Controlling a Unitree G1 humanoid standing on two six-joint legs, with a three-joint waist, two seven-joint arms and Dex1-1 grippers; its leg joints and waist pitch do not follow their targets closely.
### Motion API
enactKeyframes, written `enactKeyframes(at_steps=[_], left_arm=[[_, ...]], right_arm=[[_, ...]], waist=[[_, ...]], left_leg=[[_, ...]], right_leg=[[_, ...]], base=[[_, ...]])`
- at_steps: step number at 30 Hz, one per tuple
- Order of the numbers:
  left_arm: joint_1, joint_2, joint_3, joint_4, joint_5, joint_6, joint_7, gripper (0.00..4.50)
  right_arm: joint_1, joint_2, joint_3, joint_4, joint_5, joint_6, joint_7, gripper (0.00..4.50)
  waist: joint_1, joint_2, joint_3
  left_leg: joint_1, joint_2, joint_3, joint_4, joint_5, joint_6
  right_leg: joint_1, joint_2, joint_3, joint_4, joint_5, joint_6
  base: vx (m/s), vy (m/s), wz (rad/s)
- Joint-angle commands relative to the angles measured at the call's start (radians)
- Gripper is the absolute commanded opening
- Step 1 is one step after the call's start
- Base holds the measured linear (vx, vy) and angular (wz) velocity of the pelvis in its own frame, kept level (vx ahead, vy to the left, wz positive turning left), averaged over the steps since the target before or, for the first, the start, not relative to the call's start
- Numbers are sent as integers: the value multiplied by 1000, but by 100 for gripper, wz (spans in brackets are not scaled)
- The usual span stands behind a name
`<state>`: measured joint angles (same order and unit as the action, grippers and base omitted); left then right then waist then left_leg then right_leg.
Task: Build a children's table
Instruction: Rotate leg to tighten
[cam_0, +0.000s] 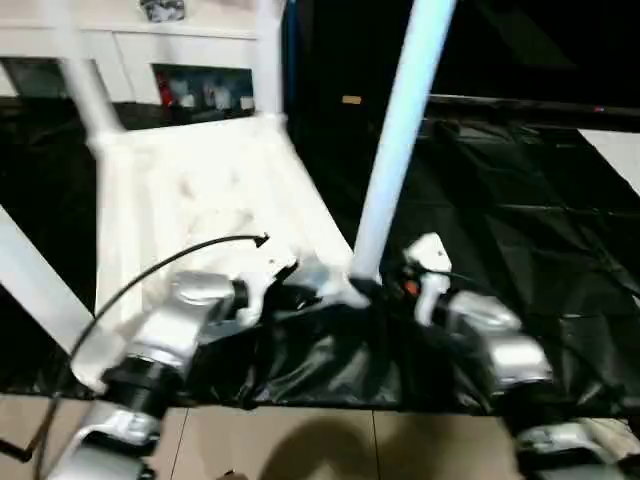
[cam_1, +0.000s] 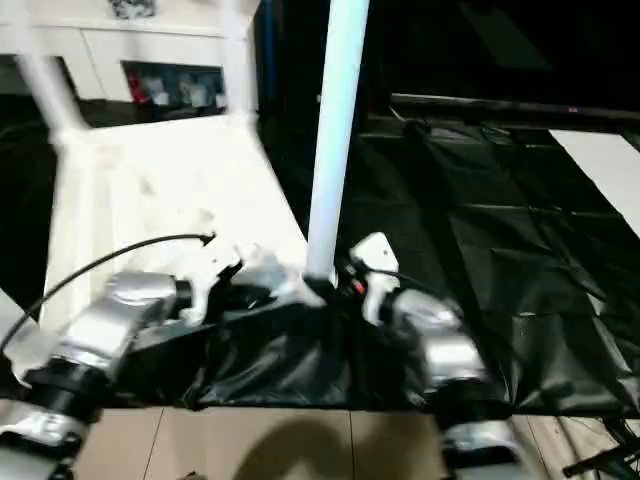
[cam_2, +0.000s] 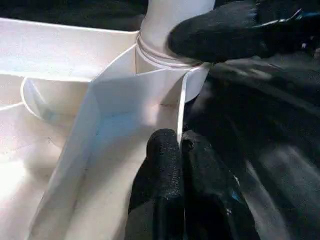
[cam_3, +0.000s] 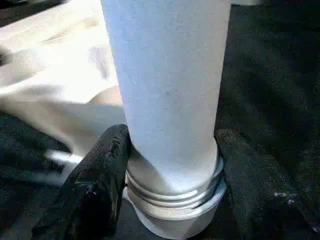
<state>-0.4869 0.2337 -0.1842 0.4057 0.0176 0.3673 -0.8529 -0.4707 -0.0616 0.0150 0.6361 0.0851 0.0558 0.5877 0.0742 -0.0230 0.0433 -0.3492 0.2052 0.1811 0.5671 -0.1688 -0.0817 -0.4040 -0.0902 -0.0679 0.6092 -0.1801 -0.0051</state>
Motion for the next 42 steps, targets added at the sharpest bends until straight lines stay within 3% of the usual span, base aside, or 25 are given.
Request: enactKeyframes(at_steps=[1, 3, 4, 6, 7, 10, 13, 21, 27, 35, 42], left_arm=[[-42, -90, -25, -15, -28, -25, 63, 0], [-36, -96, -32, -18, -26, -29, 57, 0], [-32, -93, -33, -24, -27, -32, 49, 0], [-23, -83, -35, -39, -32, -36, 25, 0], [-21, -79, -36, -43, -34, -37, 17, 0], [-4, -46, -40, -62, -46, -40, -33, 0], [7, -24, -39, -73, -55, -48, -69, 0], [24, 79, -55, -93, -89, -53, -265, 0], [30, 143, -74, -111, -119, -36, -384, 0], [37, 193, -107, -132, -147, 1, -497, 0], [45, 205, -113, -142, -150, 0, -506, 0]], right_arm=[[-13, 109, 108, 23, -30, 16, -15, 249], [-19, 122, 111, 17, -39, 2, -34, 249], [-15, 120, 114, 6, -40, -6, -22, 249], [-9, 112, 105, -11, -26, -4, 1, 249], [-8, 110, 100, -14, -20, 0, 7, 304], [-7, 68, 81, -25, 4, 10, 55, 318], [-12, 27, 89, -11, -20, -9, 72, 362], [-20, -140, 124, -10, -18, -51, 349, 362], [-10, -231, 180, -40, 13, -80, 591, 362], [-5, -276, 214, -92, 79, -36, 808, 287], [3, -265, 235, -99, 73, -41, 816, 245]], waist=[[3, -2, -51], [4, 0, -54], [6, -7, -55], [7, -8, -55], [7, -7, -55], [8, -9, -53], [8, -8, -53], [21, -9, -55], [28, -8, -53], [42, -8, -53], [41, -3, -56]], left_leg=[[0, 19, -11, -71, -313, -5], [-2, 18, -9, -71, -296, 2], [-5, 19, -8, -70, -274, 10], [-6, 19, -5, -69, -254, 20], [-7, 19, -5, -69, -247, 22], [-8, 20, -5, -71, -259, 28], [-7, 20, -4, -69, -245, 27], [-4, 21, 1, -62, -216, 55], [-4, 24, 1, -61, -236, 53], [-3, 28, 1, -60, -247, 50], [-3, 25, -1, -60, -241, 35]], right_leg=[[36, -49, 40, -95, -385, -136], [39, -47, 41, -91, -341, -143], [41, -47, 41, -86, -306, -150], [43, -47, 42, -83, -272, -159], [44, -47, 42, -82, -265, -161], [45, -49, 42, -86, -300, -153], [45, -49, 42, -84, -273, -161], [44, -44, 42, -71, -181, -207], [46, -46, 42, -72, -202, -214], [44, -46, 41, -69, -228, -217], [45, -46, 41, -69, -213, -220]], base=[[0, 0, 0], [0, 0, 0], [0, 0, 0], [0, 0, 0], [0, 0, 0], [0, 0, 0], [0, 0, 0], [0, 0, 0], [0, 0, 0], [0, 0, 0], [0, 0, 0]])
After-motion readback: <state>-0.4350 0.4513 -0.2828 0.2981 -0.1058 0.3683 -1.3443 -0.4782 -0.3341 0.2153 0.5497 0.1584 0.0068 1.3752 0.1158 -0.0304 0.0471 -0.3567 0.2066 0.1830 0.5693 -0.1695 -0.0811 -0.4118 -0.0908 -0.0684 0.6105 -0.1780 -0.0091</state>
